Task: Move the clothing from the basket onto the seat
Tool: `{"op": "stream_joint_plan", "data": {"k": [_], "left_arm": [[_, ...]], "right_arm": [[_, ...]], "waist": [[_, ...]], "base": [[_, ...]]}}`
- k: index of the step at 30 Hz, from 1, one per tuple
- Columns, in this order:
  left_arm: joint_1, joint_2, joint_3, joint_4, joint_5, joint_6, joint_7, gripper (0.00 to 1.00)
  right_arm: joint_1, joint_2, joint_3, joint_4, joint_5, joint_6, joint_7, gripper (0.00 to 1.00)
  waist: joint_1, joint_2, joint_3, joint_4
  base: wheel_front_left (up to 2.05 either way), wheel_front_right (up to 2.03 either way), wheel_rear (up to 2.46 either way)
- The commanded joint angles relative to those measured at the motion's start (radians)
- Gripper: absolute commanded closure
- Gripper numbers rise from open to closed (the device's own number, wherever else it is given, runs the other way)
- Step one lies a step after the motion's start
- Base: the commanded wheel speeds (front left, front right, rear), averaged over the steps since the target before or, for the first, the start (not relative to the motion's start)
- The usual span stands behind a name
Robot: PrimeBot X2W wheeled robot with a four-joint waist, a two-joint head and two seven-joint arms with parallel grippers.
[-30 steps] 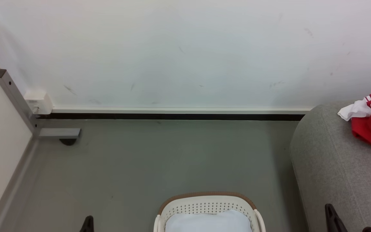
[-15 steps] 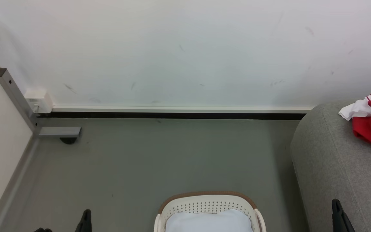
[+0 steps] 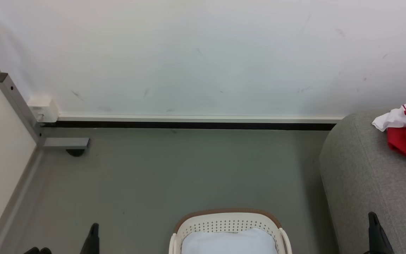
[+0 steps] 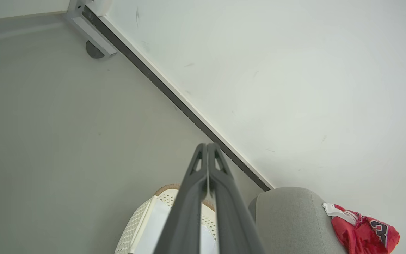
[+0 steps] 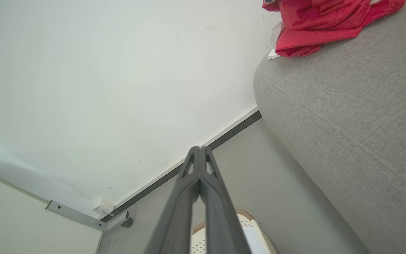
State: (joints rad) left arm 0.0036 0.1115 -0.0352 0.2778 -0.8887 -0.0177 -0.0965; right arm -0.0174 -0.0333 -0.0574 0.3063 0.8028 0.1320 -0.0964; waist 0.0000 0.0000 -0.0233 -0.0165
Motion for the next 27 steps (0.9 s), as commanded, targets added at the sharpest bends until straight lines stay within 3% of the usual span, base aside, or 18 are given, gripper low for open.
{"op": "stream_joint_plan", "data": {"k": [1, 27], "left_arm": [[-0.025, 0.003, 0.014, -0.016, -0.037, -0.009, 0.009, 1.0], [-0.063, -0.022, 0.068, -0.023, -0.308, -0.05, 0.089, 1.0]], "right_arm": [[-0.023, -0.01, -0.006, -0.018, 0.041, -0.001, 0.009, 1.0], [-0.053, -0.015, -0.027, -0.038, 0.342, -0.001, 0.088, 1.0]], "waist": [[0.0, 0.0, 0.001, 0.0], [0.0, 0.0, 0.008, 0.005]], "base": [[0.0, 0.0, 0.0], [0.0, 0.0, 0.0]]}}
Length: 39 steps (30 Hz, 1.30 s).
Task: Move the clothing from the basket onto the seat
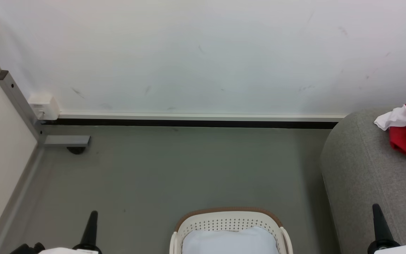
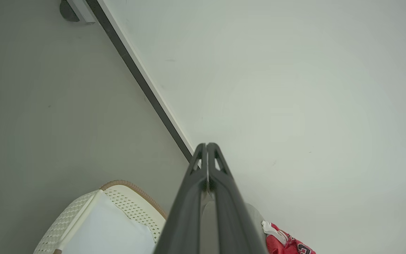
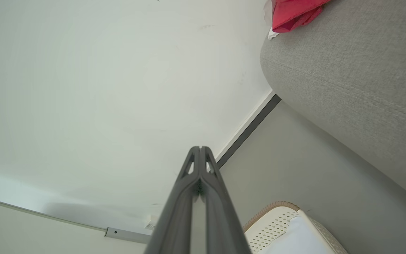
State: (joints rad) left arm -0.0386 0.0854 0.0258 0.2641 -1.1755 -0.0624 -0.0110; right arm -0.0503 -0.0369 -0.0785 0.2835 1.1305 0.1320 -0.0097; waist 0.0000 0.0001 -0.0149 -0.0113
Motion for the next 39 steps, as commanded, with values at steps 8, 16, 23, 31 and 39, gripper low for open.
{"op": "stream_joint_plan", "data": {"k": [8, 16, 23, 31, 39], "left_arm": [[-0.029, -0.003, 0.022, -0.011, -0.09, -0.018, 0.025, 1.0], [-0.038, -0.009, 0.035, -0.013, -0.154, -0.027, 0.044, 1.0], [-0.047, -0.015, 0.046, -0.014, -0.211, -0.036, 0.06, 1.0], [-0.052, -0.019, 0.056, -0.016, -0.263, -0.044, 0.076, 1.0], [-0.059, -0.025, 0.067, -0.017, -0.317, -0.053, 0.092, 1.0]], "right_arm": [[-0.027, -0.012, -0.011, -0.019, 0.095, -0.001, 0.023, 1.0], [-0.036, -0.014, -0.016, -0.023, 0.168, -0.001, 0.042, 1.0], [-0.038, -0.014, -0.02, -0.026, 0.228, -0.002, 0.058, 1.0], [-0.046, -0.015, -0.024, -0.03, 0.286, -0.002, 0.072, 1.0], [-0.053, -0.016, -0.028, -0.034, 0.347, -0.002, 0.091, 1.0]], "waist": [[0.0, -0.0001, 0.003, 0.002], [0.0, -0.0001, 0.005, 0.003], [0.0, -0.0001, 0.007, 0.004], [0.0, -0.0001, 0.009, 0.006], [0.0, -0.0001, 0.012, 0.007]], "base": [[0.0, 0.0, 0.0], [0.0, 0.0, 0.0], [0.0, 0.0, 0.0], [0.0, 0.0, 0.0], [0.0, 0.0, 0.0]]}}
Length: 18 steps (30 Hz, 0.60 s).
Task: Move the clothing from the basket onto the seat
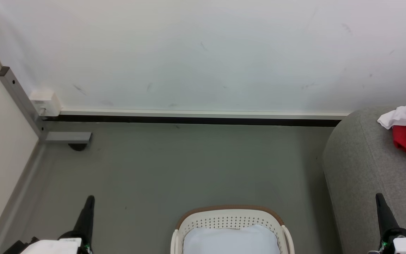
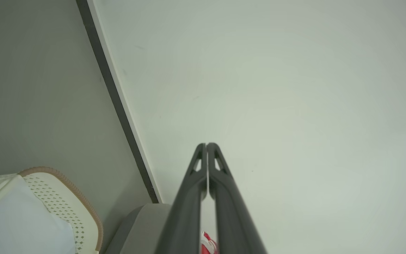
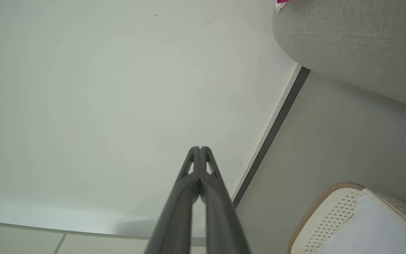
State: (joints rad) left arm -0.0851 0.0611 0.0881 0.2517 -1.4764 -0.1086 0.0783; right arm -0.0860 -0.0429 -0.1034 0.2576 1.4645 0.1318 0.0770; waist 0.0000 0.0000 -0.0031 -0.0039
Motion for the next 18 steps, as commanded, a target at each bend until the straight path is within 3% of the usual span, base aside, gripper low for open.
{"op": "stream_joint_plan", "data": {"k": [1, 18], "left_arm": [[-0.014, -0.001, 0.006, -0.005, -0.024, -0.008, 0.003, 1.0], [-0.028, -0.009, 0.027, -0.008, -0.127, -0.025, 0.036, 1.0]], "right_arm": [[-0.017, -0.01, -0.004, -0.009, 0.02, -0.002, 0.005, 1.0], [-0.027, -0.011, -0.012, -0.016, 0.139, -0.002, 0.038, 1.0]], "waist": [[0.0, 0.0, 0.0, 0.0], [0.0, 0.0, 0.005, 0.003]], "base": [[0.0, 0.0, 0.0], [0.0, 0.0, 0.0]]}}
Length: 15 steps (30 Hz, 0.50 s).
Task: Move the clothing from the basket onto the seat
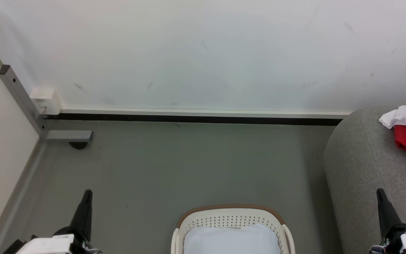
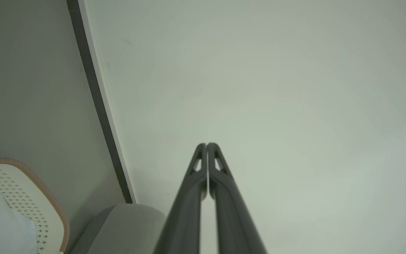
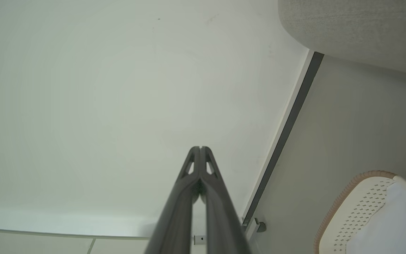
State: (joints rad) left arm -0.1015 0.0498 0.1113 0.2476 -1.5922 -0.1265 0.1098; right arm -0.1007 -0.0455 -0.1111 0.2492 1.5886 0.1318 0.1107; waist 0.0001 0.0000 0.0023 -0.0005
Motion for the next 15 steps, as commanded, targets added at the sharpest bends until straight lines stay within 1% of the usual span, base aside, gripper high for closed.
{"op": "stream_joint_plan", "data": {"k": [1, 15], "left_arm": [[-0.012, 0.001, 0.005, -0.004, -0.017, -0.007, 0.006, 1.0], [-0.012, 0.0, 0.006, -0.004, -0.027, -0.006, 0.008, 1.0]], "right_arm": [[-0.013, -0.009, -0.005, -0.008, 0.02, -0.002, 0.003, 1.0], [-0.014, -0.008, -0.005, -0.008, 0.025, -0.002, 0.007, 1.0]], "waist": [[-0.0001, 0.0, 0.0, 0.0], [-0.0001, 0.0, 0.001, 0.001]], "base": [[0.0, 0.0, 0.0], [0.0, 0.0, 0.0]]}}
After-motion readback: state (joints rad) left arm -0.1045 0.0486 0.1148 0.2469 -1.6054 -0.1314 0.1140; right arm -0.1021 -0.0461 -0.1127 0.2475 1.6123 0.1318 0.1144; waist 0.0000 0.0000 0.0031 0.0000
